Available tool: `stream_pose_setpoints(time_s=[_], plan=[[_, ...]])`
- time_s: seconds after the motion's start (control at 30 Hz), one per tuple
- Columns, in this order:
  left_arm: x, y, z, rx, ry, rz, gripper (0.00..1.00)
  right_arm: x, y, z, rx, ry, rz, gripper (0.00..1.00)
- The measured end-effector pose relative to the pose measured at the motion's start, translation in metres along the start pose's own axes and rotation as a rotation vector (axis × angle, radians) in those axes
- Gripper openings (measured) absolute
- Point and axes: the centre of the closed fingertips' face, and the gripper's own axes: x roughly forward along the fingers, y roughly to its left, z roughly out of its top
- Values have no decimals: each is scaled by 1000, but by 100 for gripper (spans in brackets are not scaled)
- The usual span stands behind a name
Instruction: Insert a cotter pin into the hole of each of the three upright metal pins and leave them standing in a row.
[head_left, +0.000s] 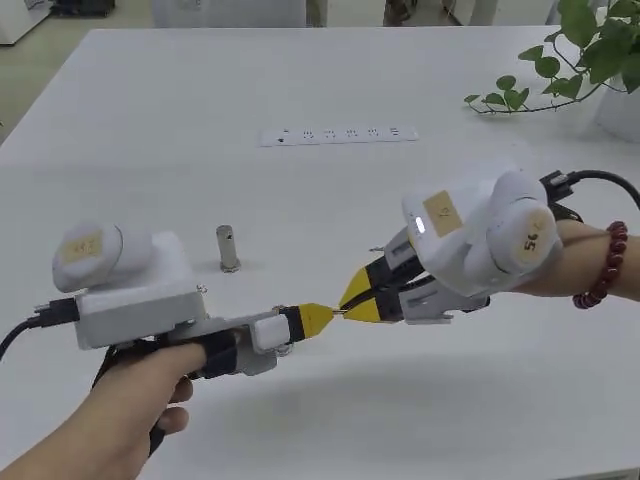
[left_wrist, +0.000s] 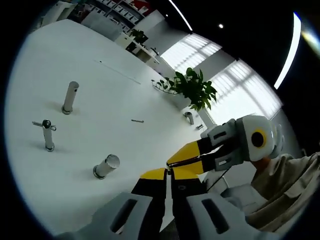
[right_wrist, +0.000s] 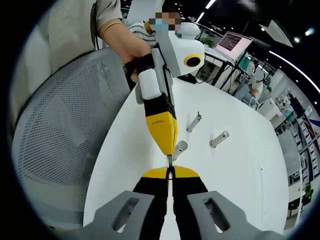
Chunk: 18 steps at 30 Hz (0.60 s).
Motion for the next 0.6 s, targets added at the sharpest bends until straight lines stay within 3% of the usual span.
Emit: stream_pose_setpoints(time_s=[0.13, 0.3, 0.6], plan=[[-1, -1, 2, -42, -4, -4, 0, -1, -2, 1, 1, -6, -12, 3], [-3, -3, 5, -28, -14, -8, 0, -3, -5, 4, 12, -20, -30, 4], [-5, -6, 8, 103, -9, -3, 0, -5, -6, 3, 71, -40, -32, 6]])
